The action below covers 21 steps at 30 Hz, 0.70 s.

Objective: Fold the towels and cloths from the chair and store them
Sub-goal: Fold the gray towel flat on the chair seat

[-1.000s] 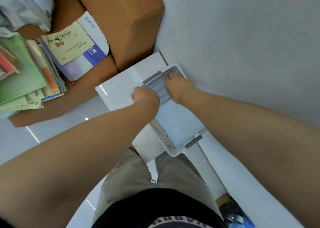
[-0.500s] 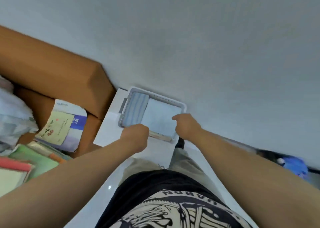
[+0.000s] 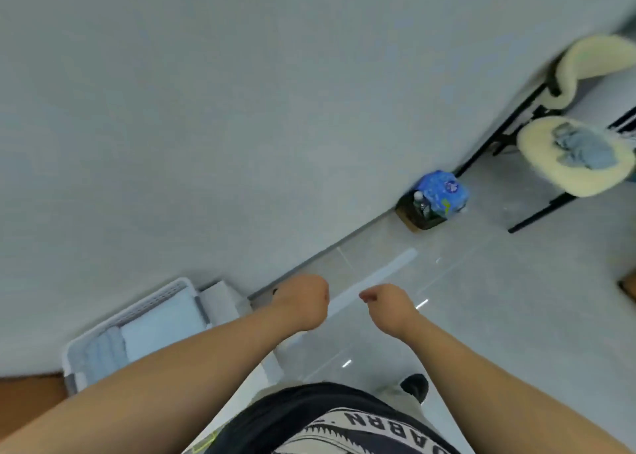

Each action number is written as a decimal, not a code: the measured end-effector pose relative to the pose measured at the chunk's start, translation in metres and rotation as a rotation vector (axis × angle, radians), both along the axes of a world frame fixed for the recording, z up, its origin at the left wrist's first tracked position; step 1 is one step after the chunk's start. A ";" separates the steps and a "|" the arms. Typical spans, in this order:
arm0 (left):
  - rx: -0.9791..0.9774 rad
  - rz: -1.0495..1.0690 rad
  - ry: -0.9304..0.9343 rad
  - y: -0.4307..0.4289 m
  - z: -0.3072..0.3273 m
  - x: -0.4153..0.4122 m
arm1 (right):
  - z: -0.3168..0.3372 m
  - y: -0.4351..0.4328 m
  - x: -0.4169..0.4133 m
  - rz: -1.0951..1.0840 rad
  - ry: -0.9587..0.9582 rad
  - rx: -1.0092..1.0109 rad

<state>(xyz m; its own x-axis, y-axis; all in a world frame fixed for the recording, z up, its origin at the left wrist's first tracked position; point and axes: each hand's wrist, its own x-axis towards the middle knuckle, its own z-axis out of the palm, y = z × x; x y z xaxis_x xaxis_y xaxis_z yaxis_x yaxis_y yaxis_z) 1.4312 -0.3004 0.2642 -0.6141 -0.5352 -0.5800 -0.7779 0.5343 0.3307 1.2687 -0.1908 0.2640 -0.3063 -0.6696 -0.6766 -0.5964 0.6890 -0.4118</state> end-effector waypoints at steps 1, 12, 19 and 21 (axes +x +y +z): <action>0.020 -0.001 0.015 0.009 0.002 -0.038 | 0.001 0.023 -0.034 -0.065 -0.008 -0.008; 0.208 -0.002 0.229 0.142 0.055 -0.401 | 0.094 0.222 -0.375 -0.512 0.101 -0.162; 0.303 -0.042 0.349 0.169 0.085 -0.605 | 0.116 0.233 -0.548 -0.642 0.111 -0.283; 0.332 -0.018 0.381 0.170 0.083 -0.663 | 0.115 0.230 -0.603 -0.638 0.113 -0.300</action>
